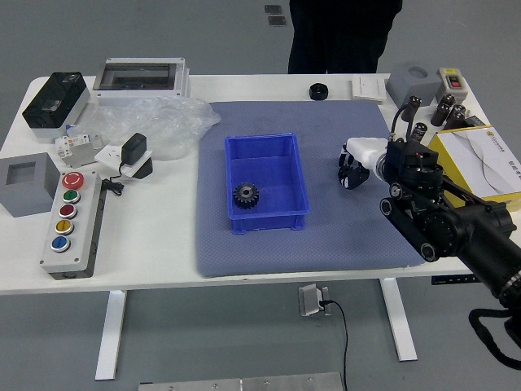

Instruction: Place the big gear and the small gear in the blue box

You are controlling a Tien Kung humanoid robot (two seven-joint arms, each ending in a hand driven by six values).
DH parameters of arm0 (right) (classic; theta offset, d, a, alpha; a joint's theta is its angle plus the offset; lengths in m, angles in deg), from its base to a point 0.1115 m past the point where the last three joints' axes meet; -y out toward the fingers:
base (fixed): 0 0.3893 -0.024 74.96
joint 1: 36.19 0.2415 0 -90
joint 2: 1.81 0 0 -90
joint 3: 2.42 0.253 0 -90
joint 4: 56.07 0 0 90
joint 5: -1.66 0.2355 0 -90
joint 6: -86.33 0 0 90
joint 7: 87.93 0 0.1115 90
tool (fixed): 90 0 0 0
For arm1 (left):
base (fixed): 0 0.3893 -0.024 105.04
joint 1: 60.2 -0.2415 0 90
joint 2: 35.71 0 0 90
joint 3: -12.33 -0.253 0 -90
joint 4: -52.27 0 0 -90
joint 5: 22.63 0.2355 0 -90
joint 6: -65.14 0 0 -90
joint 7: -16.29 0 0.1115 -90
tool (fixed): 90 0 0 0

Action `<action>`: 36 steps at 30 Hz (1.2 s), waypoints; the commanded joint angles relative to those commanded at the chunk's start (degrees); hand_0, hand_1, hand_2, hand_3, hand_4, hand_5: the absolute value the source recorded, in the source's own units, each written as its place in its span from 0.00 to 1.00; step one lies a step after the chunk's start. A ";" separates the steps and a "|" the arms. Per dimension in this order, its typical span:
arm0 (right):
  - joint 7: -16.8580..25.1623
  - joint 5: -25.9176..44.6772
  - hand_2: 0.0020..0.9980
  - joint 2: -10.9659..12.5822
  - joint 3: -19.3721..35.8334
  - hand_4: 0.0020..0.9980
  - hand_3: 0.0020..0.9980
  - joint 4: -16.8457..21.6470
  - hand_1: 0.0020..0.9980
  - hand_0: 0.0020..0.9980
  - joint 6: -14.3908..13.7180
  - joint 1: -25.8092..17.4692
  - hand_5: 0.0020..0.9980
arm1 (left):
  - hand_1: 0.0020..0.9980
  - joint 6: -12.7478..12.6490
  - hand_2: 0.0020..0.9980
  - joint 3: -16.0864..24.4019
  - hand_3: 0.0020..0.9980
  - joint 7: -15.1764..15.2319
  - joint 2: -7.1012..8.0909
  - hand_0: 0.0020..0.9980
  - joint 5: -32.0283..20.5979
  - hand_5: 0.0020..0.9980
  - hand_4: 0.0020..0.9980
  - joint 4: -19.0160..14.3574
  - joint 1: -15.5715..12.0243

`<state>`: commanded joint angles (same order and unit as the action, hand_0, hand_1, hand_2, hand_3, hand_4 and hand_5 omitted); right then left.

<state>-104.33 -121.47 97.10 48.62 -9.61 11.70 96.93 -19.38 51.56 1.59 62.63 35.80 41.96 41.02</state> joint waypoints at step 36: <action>0.36 -1.01 0.55 -1.15 -0.04 0.61 0.61 -3.35 0.53 0.68 -1.55 0.56 0.16 | 0.76 -0.02 0.75 -0.11 0.69 -0.01 -0.26 0.79 -0.22 0.17 0.46 0.00 0.12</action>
<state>-103.98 -122.48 95.95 48.57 -12.96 10.15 97.49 -19.40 51.45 1.58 62.37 35.58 41.96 41.14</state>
